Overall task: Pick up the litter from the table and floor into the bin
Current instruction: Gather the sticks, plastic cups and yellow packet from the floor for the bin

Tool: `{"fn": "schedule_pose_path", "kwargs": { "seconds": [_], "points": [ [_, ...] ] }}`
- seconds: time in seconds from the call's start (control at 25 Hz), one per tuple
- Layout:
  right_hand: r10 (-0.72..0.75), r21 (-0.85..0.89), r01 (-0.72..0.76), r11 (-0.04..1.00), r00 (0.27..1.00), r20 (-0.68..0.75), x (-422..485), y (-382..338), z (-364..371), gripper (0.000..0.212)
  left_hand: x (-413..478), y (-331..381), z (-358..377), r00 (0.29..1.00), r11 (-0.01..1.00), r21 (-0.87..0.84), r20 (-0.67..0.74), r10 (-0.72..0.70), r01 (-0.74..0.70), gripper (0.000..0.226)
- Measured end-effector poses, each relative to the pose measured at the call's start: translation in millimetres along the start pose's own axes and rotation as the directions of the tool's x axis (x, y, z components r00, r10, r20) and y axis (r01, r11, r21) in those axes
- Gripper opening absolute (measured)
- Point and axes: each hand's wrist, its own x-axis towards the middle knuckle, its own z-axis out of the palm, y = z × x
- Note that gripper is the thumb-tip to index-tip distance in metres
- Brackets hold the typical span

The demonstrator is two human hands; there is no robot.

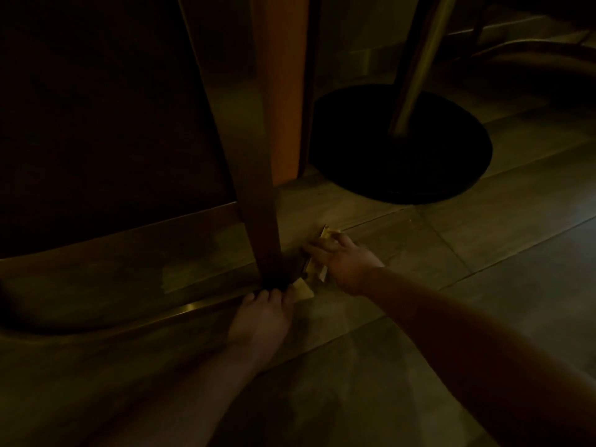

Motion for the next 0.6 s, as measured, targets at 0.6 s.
{"fn": "schedule_pose_path", "kwargs": {
  "seconds": [0.6],
  "points": [
    [0.401,0.444,-0.294,0.847,0.900,-0.168,-98,34,9,0.023,-8,35,-36,0.976,0.604,-0.777,0.066,-0.206,0.179,0.048]
  ]
}}
